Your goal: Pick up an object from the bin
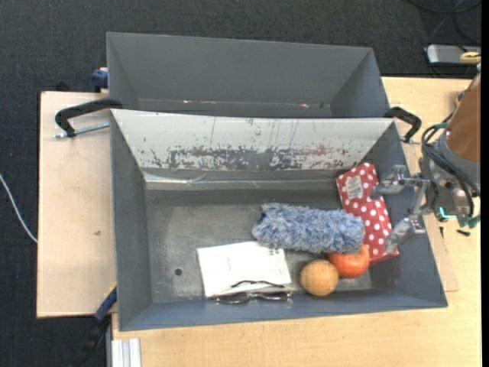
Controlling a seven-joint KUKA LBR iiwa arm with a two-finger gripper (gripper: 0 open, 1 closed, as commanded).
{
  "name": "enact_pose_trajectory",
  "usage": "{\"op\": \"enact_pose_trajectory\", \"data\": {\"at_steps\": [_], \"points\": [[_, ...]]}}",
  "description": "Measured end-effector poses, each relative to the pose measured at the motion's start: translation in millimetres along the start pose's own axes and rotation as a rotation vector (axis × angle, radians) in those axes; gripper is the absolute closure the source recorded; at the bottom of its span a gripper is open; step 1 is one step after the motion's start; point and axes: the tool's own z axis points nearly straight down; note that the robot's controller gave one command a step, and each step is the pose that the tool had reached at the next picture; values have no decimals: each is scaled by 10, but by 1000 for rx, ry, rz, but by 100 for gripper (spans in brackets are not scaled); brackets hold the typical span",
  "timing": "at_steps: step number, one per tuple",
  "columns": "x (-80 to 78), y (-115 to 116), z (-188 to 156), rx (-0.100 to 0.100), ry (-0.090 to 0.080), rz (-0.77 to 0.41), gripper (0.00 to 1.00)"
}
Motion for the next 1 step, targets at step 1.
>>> {"op": "enact_pose_trajectory", "data": {"at_steps": [1], "points": [[-17,7,-37,2,-8,-2,0]]}}
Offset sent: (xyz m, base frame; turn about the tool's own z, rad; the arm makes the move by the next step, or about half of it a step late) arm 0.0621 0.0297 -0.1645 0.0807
